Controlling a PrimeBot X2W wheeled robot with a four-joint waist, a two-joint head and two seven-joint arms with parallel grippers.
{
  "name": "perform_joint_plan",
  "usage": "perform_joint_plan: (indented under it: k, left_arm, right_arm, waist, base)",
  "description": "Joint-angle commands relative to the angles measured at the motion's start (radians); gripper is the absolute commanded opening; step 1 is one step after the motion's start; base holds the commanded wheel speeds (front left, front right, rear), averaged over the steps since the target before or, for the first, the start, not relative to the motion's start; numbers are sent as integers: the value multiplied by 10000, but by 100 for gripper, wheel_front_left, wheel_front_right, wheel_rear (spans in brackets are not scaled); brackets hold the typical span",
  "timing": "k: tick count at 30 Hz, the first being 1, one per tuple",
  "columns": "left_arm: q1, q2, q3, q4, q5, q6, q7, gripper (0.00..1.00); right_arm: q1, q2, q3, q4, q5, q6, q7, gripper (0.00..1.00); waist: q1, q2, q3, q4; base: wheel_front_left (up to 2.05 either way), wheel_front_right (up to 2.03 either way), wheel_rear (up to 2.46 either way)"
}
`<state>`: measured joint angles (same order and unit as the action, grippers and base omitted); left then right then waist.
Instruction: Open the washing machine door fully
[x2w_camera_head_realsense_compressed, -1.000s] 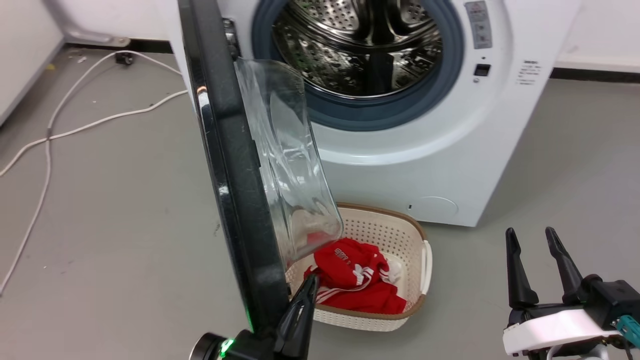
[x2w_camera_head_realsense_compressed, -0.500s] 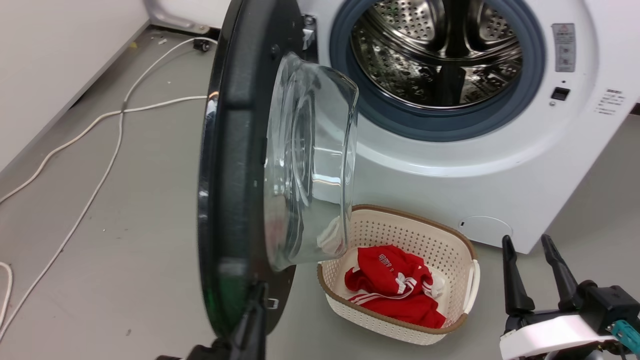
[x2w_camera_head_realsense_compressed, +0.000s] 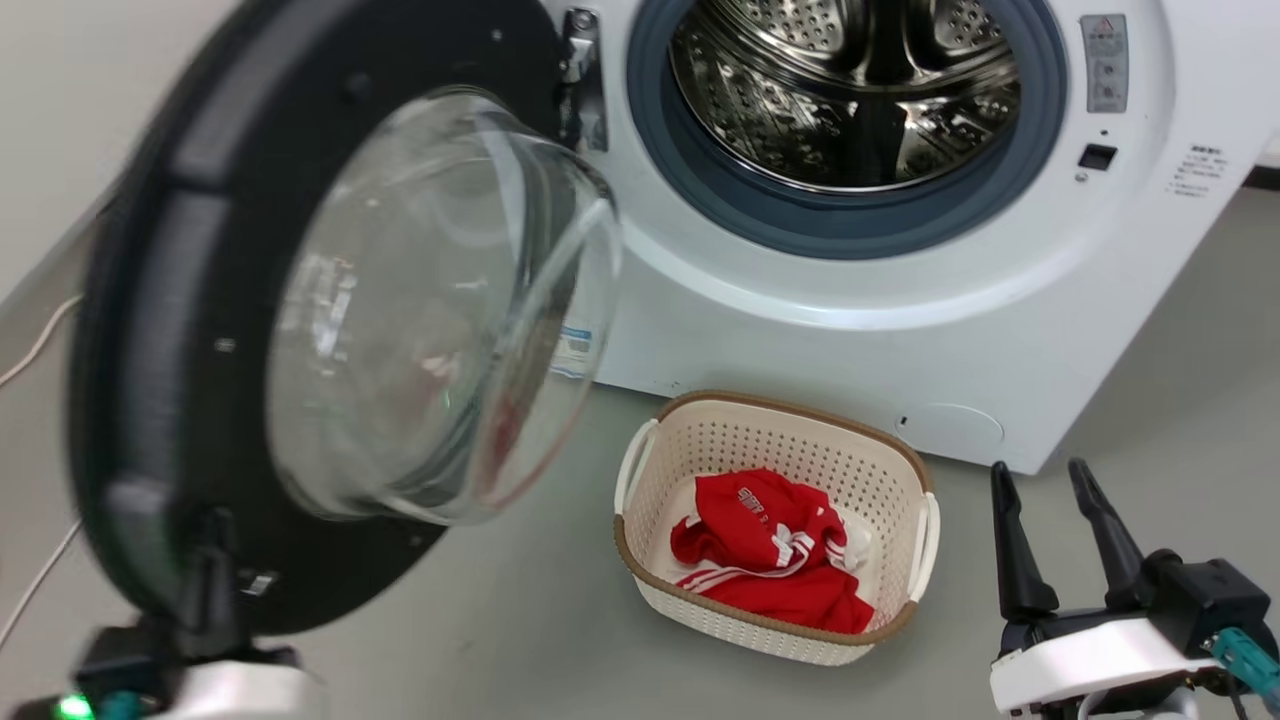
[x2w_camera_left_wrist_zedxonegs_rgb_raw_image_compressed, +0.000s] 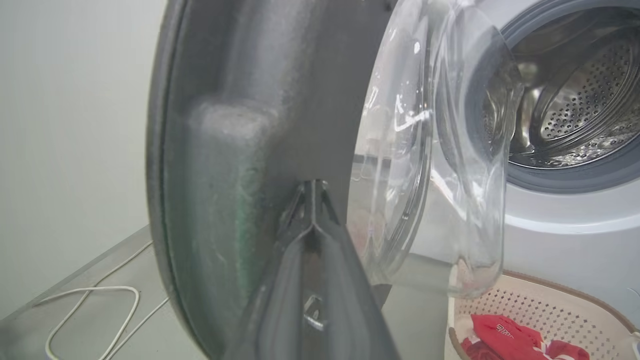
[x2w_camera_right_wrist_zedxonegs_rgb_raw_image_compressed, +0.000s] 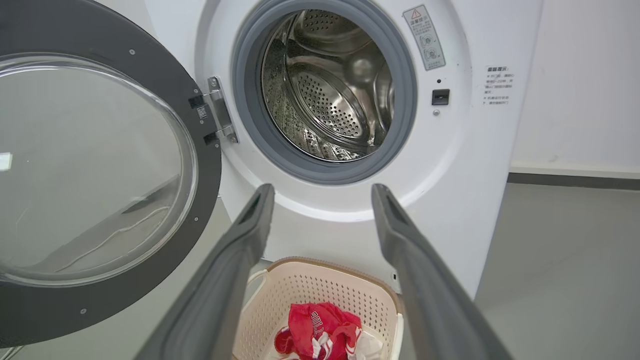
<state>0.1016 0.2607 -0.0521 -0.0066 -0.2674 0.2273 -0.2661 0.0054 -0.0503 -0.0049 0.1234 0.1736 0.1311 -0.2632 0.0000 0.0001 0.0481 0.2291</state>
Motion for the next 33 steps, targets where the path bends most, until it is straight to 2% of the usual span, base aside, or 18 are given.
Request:
perform_joint_plan:
  k: [1, 6, 15, 19, 25, 29, 33]
  left_arm:
    - [-490, 377, 696, 315, -229, -14, 29, 0]
    - [-1052, 713, 1488, 1105, -461, -326, 15, 0]
    - [-2735, 1973, 3161, 3454, -543, -1173, 11, 0]
    - [-3171, 2183, 3582, 4181, -360, -1384, 9, 0]
    - [-3308, 1887, 3851, 4490, 34, -1610, 15, 0]
    - [-2777, 1362, 4058, 4085, 301, -1695, 7, 0]
    - [-1983, 605, 4148, 3213, 629, -1803, 7, 0]
  right_arm:
    - [-186, 4, -27, -27, -61, -7, -7, 100]
    - [-351, 4, 11, -69, -120, -7, 20, 100]
    - [-612, 7, -15, -132, -421, -7, 25, 100]
    - [-692, 7, -3, -108, -422, -7, 16, 100]
    - [-751, 7, -19, 18, -360, -7, 1, 100]
    - [-598, 7, -36, 130, -287, -7, -9, 100]
    - [-459, 6, -22, 176, -250, -7, -18, 100]
  waist:
    - [0, -1, 191, -204]
    - [0, -1, 475, -456]
    - [0, -1, 963, -851]
    - [0, -1, 1048, -957]
    - [0, -1, 981, -1044]
    - [0, -1, 691, -1078]
    - [0, -1, 389, -1127]
  base:
    - [0, 0, 0]
    - [0, 0, 0]
    - [0, 0, 0]
    - [0, 0, 0]
    - [0, 0, 0]
    - [0, 0, 0]
    - [0, 0, 0]
